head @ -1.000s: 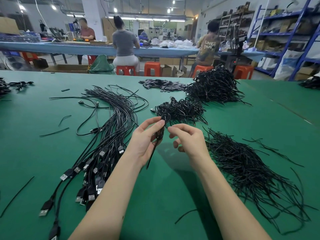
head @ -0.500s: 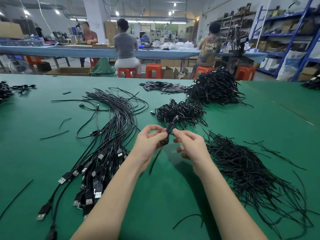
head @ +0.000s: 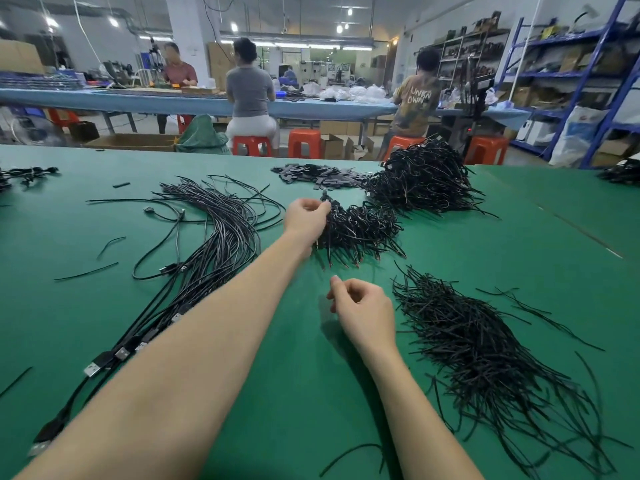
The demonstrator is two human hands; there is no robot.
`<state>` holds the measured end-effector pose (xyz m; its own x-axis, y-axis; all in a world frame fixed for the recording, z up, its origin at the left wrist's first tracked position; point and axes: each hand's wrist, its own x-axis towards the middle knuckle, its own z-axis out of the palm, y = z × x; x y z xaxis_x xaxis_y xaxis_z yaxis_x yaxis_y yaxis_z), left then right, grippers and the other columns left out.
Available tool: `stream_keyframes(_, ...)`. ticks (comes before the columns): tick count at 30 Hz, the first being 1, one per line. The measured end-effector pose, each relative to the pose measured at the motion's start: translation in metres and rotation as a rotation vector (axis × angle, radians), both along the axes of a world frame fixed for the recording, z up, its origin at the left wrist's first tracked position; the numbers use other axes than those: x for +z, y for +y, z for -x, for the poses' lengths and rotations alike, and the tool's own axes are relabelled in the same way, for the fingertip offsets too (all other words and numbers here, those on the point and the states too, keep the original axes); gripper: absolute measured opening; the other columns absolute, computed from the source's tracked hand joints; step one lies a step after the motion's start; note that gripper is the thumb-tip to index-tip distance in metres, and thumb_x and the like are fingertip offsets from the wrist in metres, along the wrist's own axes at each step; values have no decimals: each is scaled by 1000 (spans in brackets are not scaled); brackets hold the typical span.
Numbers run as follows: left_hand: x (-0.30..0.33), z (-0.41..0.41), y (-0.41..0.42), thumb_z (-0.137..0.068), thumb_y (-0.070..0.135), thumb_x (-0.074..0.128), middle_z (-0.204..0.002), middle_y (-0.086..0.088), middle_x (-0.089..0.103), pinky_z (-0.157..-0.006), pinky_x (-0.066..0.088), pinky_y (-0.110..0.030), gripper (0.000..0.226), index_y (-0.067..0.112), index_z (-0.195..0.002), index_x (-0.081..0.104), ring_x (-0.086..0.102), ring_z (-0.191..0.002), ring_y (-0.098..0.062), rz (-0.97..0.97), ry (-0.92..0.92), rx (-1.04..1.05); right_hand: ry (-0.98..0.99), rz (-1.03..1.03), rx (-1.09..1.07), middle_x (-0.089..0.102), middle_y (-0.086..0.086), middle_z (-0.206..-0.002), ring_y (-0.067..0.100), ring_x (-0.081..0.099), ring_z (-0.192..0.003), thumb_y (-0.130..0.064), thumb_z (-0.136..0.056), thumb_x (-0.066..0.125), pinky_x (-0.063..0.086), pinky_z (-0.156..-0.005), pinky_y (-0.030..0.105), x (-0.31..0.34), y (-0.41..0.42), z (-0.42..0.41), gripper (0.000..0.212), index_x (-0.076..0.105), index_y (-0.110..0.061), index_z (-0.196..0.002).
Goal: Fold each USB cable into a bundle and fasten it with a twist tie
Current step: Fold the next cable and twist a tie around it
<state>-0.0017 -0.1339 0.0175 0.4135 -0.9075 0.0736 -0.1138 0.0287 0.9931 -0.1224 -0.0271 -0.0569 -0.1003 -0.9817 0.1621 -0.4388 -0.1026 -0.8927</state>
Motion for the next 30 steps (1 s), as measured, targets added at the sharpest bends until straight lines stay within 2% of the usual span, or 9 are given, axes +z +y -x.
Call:
stream_keyframes(4,-6,5,-12,-100,27,55,-121,-10,69,-104,46,-35,30,7,-118,69,61,-113,-26,-109,-451,-122,-16,-14,7,70,-8,-67,15,66,-68,-53,-93,56,52,-69,32,0,0,0,31,71,-33,-75)
stream_keyframes(6,-13,6,-6,-100,28,54,-125,-10,67,-107,43,-35,35,6,-125,66,58,-119,-26,-105,-534,-125,-2,-18,9,70,-8,-68,15,66,-68,-53,-92,55,52,-68,32,0,-1,1,30,71,-33,-76)
stream_keyframes(9,-23,4,18,-97,24,58,-117,-8,68,-96,44,-26,28,8,-119,66,60,-108,-21,22,-487,-37,24,-23,-2,71,-5,-70,17,66,-72,-53,-91,54,54,-71,33,1,-2,1,38,71,-23,-77)
stream_keyframes(13,-41,1,72,-95,30,61,-87,9,67,-77,45,-23,11,21,-91,63,62,-82,-7,90,-339,30,33,-21,-1,72,-5,-70,19,67,-75,-49,-93,57,54,-73,35,3,-2,1,38,72,-20,-74)
stream_keyframes(16,-62,-1,115,-99,36,54,-62,8,62,-70,48,-32,33,19,-72,61,58,-63,-14,57,-270,-35,-12,-7,-9,71,-5,-67,18,66,-71,-43,-95,59,52,-69,34,5,0,2,37,72,-19,-69)
stream_keyframes(20,-74,2,138,-101,31,48,-63,1,64,-64,43,-30,38,16,-68,61,55,-61,-15,60,-468,-113,-165,-30,6,70,-8,-62,12,56,-58,-34,-96,62,44,-65,30,11,3,5,31,72,-20,-71)
stream_keyframes(24,-72,7,136,-100,33,44,-70,-2,64,-68,46,-38,36,14,-74,59,57,-72,-25,34,-610,-159,-244,-153,145,72,0,-74,11,53,-50,-27,-97,63,43,-57,25,25,7,11,17,70,-16,-86)
stream_keyframes(27,-74,6,139,-96,38,39,-69,-1,62,-69,49,-41,36,16,-73,55,57,-72,-28,21,-604,-161,39,-56,191,73,-6,-77,9,62,-64,-26,-93,65,48,-66,28,42,7,12,12,73,-20,-86)
stream_keyframes(30,-71,7,143,-85,45,36,-69,-3,63,-63,49,-40,36,16,-72,54,60,-73,-32,-40,-573,-189,254,129,173,71,-14,-78,5,65,-75,-30,-90,66,44,-68,19,65,12,1,9,72,-26,-84)
